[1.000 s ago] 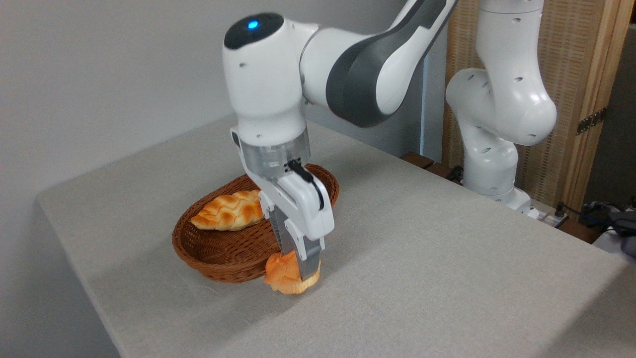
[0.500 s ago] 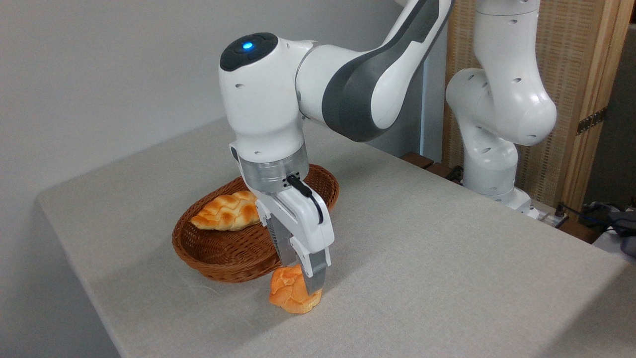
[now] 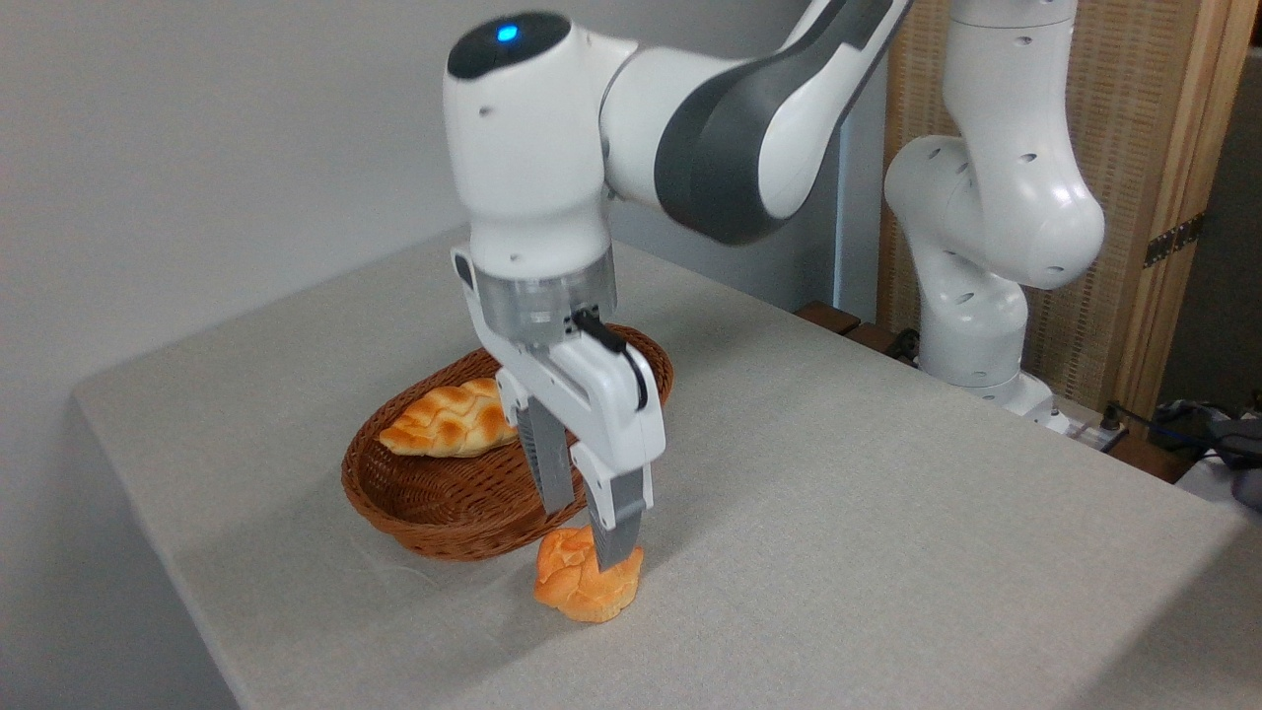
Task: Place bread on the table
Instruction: 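Open the gripper, release the bun, and raise the gripper above the basket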
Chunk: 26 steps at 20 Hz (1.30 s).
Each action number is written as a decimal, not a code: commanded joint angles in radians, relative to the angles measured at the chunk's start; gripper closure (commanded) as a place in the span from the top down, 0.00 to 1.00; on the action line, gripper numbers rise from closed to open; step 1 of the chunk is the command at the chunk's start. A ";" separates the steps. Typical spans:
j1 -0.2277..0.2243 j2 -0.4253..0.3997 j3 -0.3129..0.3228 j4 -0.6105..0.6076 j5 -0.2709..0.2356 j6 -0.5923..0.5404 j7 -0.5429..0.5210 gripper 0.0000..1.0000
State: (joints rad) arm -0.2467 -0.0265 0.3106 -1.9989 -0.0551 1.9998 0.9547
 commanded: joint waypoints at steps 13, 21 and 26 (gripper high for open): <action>-0.023 -0.104 -0.131 0.035 0.014 -0.026 -0.252 1.00; -0.022 -0.121 -0.156 0.055 0.015 -0.042 -0.248 1.00; -0.020 -0.122 -0.154 0.055 0.015 -0.075 -0.251 1.00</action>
State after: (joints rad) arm -0.2690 -0.1385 0.1584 -1.9505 -0.0551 1.9667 0.7223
